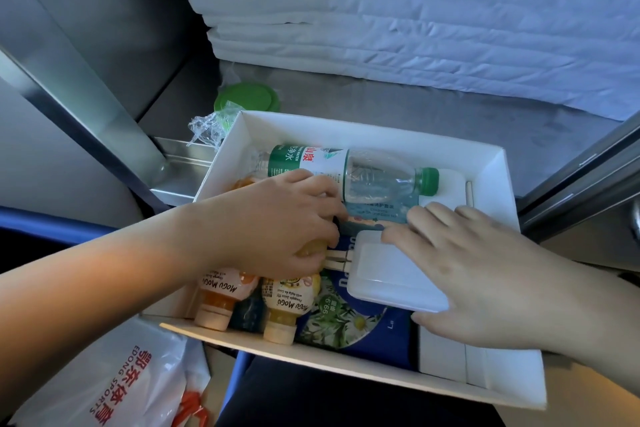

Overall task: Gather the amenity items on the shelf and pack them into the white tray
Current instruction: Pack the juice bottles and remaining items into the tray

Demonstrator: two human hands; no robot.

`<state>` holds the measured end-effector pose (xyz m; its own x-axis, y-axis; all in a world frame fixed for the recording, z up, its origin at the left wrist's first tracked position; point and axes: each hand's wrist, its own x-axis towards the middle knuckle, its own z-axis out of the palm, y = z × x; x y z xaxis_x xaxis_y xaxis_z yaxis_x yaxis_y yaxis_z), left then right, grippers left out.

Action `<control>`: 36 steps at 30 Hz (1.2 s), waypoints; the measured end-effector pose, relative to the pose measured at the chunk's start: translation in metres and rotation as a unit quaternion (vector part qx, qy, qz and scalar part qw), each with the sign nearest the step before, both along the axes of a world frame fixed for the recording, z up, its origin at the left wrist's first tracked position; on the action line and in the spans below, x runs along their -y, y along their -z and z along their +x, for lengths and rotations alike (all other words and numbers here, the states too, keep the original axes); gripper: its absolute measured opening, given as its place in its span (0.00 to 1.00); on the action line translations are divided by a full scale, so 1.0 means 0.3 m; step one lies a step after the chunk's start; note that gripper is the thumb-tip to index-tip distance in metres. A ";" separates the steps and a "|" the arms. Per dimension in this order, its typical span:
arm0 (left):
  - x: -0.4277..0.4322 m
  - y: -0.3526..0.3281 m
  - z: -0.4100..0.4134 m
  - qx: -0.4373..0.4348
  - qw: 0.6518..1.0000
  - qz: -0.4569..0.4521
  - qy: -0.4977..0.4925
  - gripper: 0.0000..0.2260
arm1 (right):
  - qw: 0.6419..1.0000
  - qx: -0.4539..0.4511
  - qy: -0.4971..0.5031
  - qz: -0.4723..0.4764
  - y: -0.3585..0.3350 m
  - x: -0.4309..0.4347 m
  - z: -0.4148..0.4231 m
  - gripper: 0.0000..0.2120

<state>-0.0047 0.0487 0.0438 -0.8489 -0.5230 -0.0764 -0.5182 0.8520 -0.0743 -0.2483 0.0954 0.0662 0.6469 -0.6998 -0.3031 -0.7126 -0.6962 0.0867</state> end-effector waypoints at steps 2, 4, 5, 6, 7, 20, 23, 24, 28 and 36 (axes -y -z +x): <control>0.013 -0.011 0.005 0.004 1.000 0.001 0.020 0.16 | 1.000 0.003 -0.008 -0.002 0.007 0.002 -0.007 0.31; 0.026 -0.021 0.009 0.011 0.999 0.003 0.036 0.18 | 1.000 -0.006 -0.007 -0.011 -0.007 0.000 -0.009 0.30; 0.029 -0.022 0.013 0.012 0.999 0.003 0.042 0.20 | 1.000 0.007 -0.006 -0.026 -0.007 -0.005 -0.014 0.30; 0.032 -0.021 0.017 0.015 0.999 0.003 0.045 0.22 | 0.999 0.025 -0.004 -0.042 -0.003 -0.010 -0.021 0.29; 0.031 -0.019 0.023 0.020 0.999 0.006 0.043 0.26 | 0.998 0.034 -0.002 -0.049 0.000 -0.013 -0.024 0.28; 0.026 -0.015 0.031 0.089 0.994 0.002 0.061 0.38 | 0.997 0.023 -0.024 -0.065 0.034 -0.022 -0.012 0.30; 0.025 -0.021 0.022 0.105 0.992 0.010 0.069 0.37 | 0.998 0.013 -0.022 -0.060 0.040 -0.027 -0.005 0.31; 0.027 -0.020 0.014 0.117 0.990 0.011 0.079 0.37 | 0.998 0.010 -0.021 -0.062 0.038 -0.028 -0.001 0.32; 0.047 -0.017 -0.002 0.145 0.985 0.040 0.083 0.40 | 0.998 -0.031 -0.033 -0.035 0.048 -0.026 0.016 0.40; 0.048 -0.028 -0.030 0.203 0.973 0.035 0.108 0.45 | 0.997 -0.056 -0.062 -0.005 0.094 -0.004 0.048 0.48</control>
<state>-0.0137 0.0344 0.0521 -0.8309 -0.3169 -0.4574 -0.2666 0.9482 -0.1726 -0.2340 0.0966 0.0379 0.6908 -0.6202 -0.3717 -0.6074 -0.7766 0.1670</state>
